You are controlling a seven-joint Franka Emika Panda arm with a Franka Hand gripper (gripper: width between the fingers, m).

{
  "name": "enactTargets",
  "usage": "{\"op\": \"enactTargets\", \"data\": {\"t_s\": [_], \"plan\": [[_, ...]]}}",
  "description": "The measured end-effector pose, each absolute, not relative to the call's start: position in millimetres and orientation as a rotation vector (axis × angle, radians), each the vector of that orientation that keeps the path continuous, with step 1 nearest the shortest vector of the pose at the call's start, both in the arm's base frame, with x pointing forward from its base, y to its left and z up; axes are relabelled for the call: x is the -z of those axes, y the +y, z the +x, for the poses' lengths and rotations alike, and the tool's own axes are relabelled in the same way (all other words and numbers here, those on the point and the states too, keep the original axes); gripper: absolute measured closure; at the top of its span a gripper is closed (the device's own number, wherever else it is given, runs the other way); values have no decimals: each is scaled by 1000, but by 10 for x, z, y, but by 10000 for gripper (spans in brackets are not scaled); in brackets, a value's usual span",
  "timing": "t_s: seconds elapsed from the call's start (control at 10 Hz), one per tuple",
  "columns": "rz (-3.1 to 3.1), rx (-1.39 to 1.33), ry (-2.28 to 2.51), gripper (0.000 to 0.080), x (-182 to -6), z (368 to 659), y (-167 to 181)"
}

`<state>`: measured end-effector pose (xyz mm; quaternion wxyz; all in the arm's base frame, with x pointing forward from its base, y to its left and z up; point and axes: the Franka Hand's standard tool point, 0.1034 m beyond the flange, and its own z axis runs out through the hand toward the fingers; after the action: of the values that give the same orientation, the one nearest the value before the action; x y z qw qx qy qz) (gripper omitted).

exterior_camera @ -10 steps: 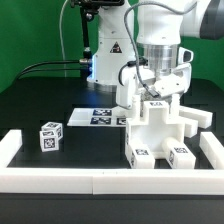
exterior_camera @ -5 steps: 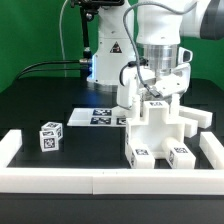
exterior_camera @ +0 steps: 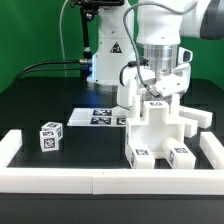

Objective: Assemble chair

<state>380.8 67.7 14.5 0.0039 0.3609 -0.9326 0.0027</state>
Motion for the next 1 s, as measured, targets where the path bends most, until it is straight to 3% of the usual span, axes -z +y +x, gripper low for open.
{"op": "enactTargets", "data": {"t_s": [0.5, 1.0], "plan": [[1172, -64, -2950, 151, -175, 3850, 612], [1506, -156, -2860, 151, -325, 3982, 402]]}}
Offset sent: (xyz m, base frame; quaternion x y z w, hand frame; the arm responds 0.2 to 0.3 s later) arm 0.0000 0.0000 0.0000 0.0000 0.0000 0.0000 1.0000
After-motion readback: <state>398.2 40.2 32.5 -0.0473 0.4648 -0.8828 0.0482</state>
